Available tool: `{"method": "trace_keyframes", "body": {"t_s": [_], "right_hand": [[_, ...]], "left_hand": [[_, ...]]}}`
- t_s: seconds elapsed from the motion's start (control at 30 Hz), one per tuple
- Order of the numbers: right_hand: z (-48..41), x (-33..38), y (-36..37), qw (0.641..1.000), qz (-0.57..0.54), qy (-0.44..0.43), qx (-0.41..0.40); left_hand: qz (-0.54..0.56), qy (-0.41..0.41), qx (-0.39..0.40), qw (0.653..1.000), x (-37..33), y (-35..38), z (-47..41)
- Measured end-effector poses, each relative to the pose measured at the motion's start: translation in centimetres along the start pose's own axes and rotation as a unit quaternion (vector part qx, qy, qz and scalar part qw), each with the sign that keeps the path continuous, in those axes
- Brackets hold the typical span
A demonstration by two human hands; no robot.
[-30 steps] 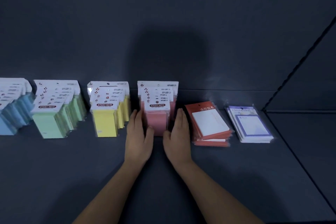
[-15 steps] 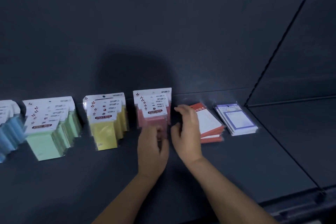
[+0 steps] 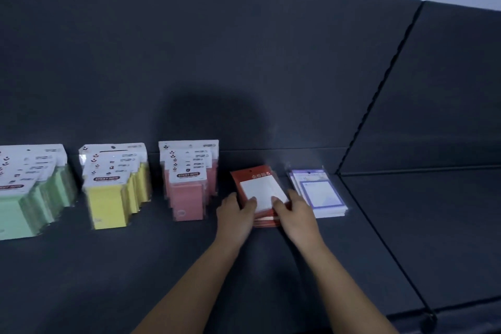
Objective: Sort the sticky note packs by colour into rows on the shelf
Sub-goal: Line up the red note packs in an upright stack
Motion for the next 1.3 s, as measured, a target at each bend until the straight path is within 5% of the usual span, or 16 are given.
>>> {"method": "trace_keyframes", "body": {"t_s": [0.23,0.47,0.73,1.13,1.3], "right_hand": [[-1.6,-1.2,-0.5,0.989,-0.122,0.048,0.061],[-1.1,-1.9,-0.7,0.950,-0.263,0.108,0.133],[-0.1,-1.9,-0.2,0.933,-0.283,0.072,0.210],[2.2,0.7,-0.5,0.933,-0.255,-0.105,0.229],[3.2,1.3,0.0,0.924,-0.291,-0.118,0.218]], "left_hand": [[0.230,-0.172,-0.020,0.958,-0.7,0.8,-1.1],[0.307,-0.258,0.027,0.916,-0.7,0.2,-0.5],[0.225,-0.080,0.059,0.969,-1.1,-0.4,1.8],[0.099,0.132,0.102,0.981,-1.1,-2.6,5.0],[0.110,0.152,0.102,0.977,-0.9,-2.4,5.8]]}}
Point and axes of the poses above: each hand's wrist, its own z-axis away from the middle knuckle, its own y-axis out of the palm, x = y × z, the point moved 4 cm from there along -z, towards the middle knuckle, and after that the axes turned 7 degrees about z, right-handed, at the moved point
